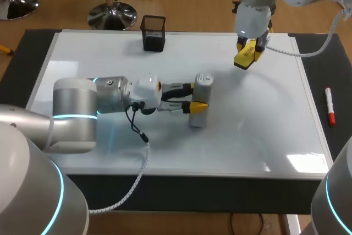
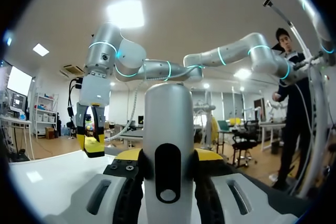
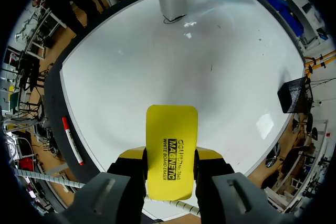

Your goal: Pick up the inspection probe, press it on each red-marked spot on the whiteboard one by one, put down the probe, pick up the eraser, and wipe off all the red marks.

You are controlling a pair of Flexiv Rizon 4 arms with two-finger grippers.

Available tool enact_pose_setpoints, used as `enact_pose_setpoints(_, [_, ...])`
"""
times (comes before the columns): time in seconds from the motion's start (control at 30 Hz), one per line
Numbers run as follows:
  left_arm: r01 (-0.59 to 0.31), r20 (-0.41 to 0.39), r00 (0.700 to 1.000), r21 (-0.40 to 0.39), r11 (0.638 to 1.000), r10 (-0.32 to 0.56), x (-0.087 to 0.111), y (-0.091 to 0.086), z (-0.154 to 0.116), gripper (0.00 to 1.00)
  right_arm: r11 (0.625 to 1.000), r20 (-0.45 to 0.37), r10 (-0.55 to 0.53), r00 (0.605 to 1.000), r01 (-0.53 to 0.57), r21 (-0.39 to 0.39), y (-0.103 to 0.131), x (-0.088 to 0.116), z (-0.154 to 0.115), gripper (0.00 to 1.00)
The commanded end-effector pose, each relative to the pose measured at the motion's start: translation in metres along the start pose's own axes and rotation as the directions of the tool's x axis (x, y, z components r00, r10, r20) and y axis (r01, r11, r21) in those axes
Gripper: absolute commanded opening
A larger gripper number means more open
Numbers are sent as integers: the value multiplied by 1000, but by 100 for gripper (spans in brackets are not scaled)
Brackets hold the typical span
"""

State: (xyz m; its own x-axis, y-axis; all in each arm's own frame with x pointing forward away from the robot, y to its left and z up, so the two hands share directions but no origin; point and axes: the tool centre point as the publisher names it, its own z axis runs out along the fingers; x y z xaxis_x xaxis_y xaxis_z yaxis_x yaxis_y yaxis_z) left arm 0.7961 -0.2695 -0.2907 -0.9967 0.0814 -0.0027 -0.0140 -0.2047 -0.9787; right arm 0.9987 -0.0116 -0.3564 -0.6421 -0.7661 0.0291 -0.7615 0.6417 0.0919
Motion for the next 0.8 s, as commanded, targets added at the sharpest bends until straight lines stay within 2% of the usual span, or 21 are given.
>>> enact_pose_setpoints(0.03, [-8,-3,1000,-5,1000,8,-3,-8,0,0,1000,-4,-2,1000,2,1,-1,0,-1,0])
enact_pose_setpoints(0.33, [-48,33,998,11,999,48,-19,-27,-9,0,1000,-4,-2,1000,2,1,-1,0,-1,0])
enact_pose_setpoints(0.43, [-63,52,997,16,998,62,-26,-33,-16,0,1000,-4,-2,1000,2,1,-1,0,-1,0])
enact_pose_setpoints(0.6, [-70,112,992,77,995,61,-41,-46,-32,0,1000,-4,-2,1000,2,1,-1,0,-1,0])
enact_pose_setpoints(0.8, [-82,154,986,84,993,69,-59,-56,-51,0,1000,-4,-2,1000,2,1,-1,0,-1,0])
